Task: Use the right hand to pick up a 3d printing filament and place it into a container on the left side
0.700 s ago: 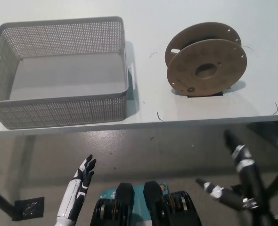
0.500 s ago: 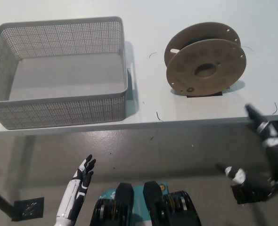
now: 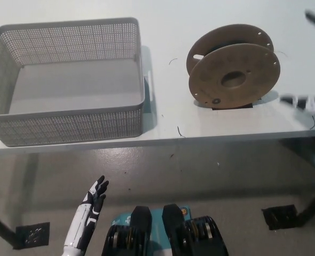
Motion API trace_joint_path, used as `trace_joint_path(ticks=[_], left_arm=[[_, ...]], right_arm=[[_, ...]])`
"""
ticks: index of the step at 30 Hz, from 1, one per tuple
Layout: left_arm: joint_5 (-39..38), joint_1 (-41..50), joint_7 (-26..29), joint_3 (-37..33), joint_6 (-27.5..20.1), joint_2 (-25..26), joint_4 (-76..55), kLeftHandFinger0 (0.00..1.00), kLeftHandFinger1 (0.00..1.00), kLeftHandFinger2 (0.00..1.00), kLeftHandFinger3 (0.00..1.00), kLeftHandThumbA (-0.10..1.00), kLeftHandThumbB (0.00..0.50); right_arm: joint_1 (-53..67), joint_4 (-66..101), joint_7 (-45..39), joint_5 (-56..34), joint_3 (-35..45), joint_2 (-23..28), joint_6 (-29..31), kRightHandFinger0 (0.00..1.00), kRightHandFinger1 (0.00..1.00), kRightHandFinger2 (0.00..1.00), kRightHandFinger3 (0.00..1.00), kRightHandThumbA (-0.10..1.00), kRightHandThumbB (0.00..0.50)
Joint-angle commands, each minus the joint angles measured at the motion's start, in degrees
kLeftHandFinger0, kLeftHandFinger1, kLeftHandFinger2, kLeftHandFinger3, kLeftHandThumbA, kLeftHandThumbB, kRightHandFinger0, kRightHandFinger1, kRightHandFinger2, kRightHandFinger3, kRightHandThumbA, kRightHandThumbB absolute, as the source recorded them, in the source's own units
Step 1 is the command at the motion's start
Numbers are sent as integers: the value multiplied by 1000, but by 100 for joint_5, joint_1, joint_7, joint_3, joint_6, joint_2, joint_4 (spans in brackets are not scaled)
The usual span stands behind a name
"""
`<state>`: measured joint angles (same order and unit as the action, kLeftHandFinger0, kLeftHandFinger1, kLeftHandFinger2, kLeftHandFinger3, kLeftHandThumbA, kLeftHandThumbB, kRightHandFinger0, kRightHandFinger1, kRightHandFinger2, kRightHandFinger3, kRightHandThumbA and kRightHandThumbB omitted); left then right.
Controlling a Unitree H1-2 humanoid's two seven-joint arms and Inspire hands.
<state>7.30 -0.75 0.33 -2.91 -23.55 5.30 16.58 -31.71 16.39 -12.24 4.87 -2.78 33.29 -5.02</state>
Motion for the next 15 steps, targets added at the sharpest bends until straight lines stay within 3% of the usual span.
trace_joint_path(ticks=[1, 9, 15], left_arm=[[88, -138, -9, -30, -336, 97, -206, 1000, 1000, 1000, 1000, 1000, 213], [33, -192, -41, -19, -299, 102, -161, 1000, 1000, 1000, 1000, 1000, 248], [118, -161, -16, -51, -337, 121, -165, 1000, 1000, 1000, 1000, 1000, 234]], right_arm=[[-2504, -922, -1671, 235, -663, 940, -1985, 1000, 1000, 1000, 1000, 1000, 424], [-3983, -2850, -2185, 907, -1630, 711, -1549, 1000, 1000, 1000, 1000, 1000, 424], [-4627, -3870, -2245, 1205, -2221, 315, -1368, 1000, 1000, 1000, 1000, 1000, 471]])
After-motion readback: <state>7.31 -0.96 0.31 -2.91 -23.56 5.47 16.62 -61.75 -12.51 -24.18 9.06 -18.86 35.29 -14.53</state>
